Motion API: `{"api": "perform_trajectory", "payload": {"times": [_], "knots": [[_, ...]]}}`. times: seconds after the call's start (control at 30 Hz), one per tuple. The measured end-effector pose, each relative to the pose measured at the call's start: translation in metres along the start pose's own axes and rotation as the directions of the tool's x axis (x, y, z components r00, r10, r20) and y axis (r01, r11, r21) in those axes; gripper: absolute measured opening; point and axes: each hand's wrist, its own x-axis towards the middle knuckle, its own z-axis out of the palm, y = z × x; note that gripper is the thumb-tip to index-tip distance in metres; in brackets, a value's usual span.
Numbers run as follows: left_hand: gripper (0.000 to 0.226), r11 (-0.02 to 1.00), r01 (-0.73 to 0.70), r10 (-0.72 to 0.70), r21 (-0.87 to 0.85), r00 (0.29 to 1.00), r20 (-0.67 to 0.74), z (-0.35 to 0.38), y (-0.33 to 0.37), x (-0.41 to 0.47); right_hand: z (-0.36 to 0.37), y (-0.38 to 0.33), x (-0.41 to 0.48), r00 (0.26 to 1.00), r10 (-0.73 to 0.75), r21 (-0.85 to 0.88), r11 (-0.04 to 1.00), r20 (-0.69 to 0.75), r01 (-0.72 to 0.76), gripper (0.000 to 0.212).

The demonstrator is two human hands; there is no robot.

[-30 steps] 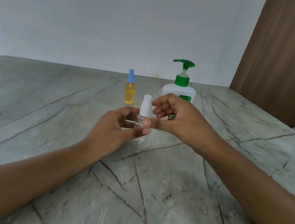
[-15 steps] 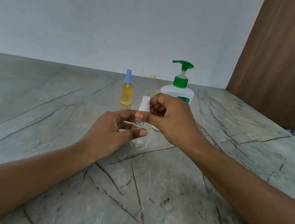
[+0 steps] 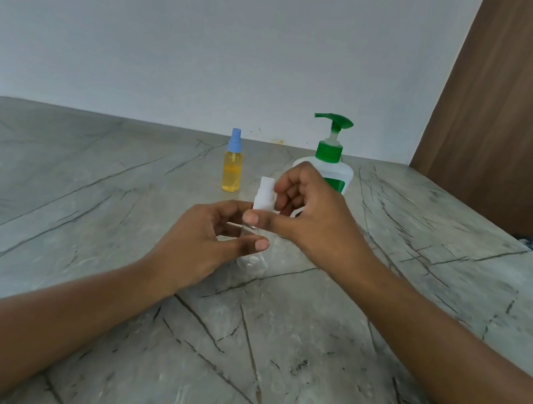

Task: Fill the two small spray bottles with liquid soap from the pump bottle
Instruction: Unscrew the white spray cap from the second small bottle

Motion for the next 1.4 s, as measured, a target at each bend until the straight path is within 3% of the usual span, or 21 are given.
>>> {"api": "perform_trajectory", "payload": {"times": [0.1,0.2,0.33,0.4,0.5,0.57,0.7,0.8,0.9,0.97,1.07,1.13,1.27,1.4], "knots": [[0.044,1.0,0.01,-0.01,0.028,1.0,-0.001,0.0,-0.001,0.0,0.005,0.002,0.001,1.0,-0.006,-0.005,1.0,-0.02,0.006,0.034],[0.043,1.0,0.011,-0.011,0.013,1.0,-0.005,0.0,0.0,0.0,-0.006,0.005,0.004,0.995,0.031,0.097,0.994,0.092,-0.04,0.025],[0.037,1.0,0.005,-0.005,-0.001,1.0,0.002,0.001,0.003,-0.001,-0.015,0.011,0.003,0.941,0.077,0.214,0.965,0.329,-0.153,0.052],[0.037,1.0,0.008,-0.008,-0.009,1.0,0.003,0.002,0.003,-0.001,-0.013,0.01,0.0,0.955,0.081,0.184,0.973,0.285,-0.138,0.064],[0.038,1.0,0.011,-0.011,0.003,1.0,0.001,0.001,0.003,-0.001,-0.001,0.006,-0.002,0.999,0.029,0.114,0.993,0.017,-0.031,0.048],[0.038,1.0,0.014,-0.014,0.001,1.0,-0.003,0.0,0.003,-0.001,0.005,0.007,-0.001,0.998,-0.012,0.074,0.997,-0.062,0.017,0.041],[0.038,1.0,0.019,-0.02,-0.013,1.0,-0.006,0.001,0.002,-0.002,0.002,0.01,0.001,1.0,0.022,0.154,0.988,-0.019,-0.019,0.035],[0.04,0.999,0.027,-0.027,-0.024,1.0,-0.003,0.001,-0.001,-0.001,-0.008,0.011,0.001,0.992,0.043,0.224,0.972,0.12,-0.07,0.031],[0.04,1.0,0.023,-0.023,-0.02,1.0,0.004,0.001,0.0,-0.001,-0.015,0.013,0.001,0.957,0.096,0.249,0.954,0.273,-0.167,0.056],[0.041,0.999,0.022,-0.022,-0.026,1.0,0.007,0.001,0.001,-0.001,-0.013,0.011,-0.001,0.969,0.111,0.18,0.972,0.222,-0.152,0.07],[0.043,1.0,0.029,-0.029,-0.001,1.0,-0.002,0.001,-0.001,0.0,0.0,0.007,-0.003,0.998,0.055,0.082,0.995,-0.033,-0.052,0.049],[0.045,1.0,0.029,-0.029,0.008,1.0,-0.007,0.0,-0.001,0.0,0.007,0.007,-0.004,0.995,0.019,0.055,0.998,-0.098,-0.014,0.039],[0.051,0.999,0.024,-0.024,0.024,1.0,0.0,0.0,-0.001,0.0,0.007,0.009,-0.002,0.998,0.049,0.106,0.993,-0.039,-0.045,0.027],[0.04,0.999,0.02,-0.02,0.025,1.0,-0.007,0.001,-0.001,0.0,-0.006,0.012,0.0,0.98,0.081,0.27,0.954,0.184,-0.129,0.029]]}}
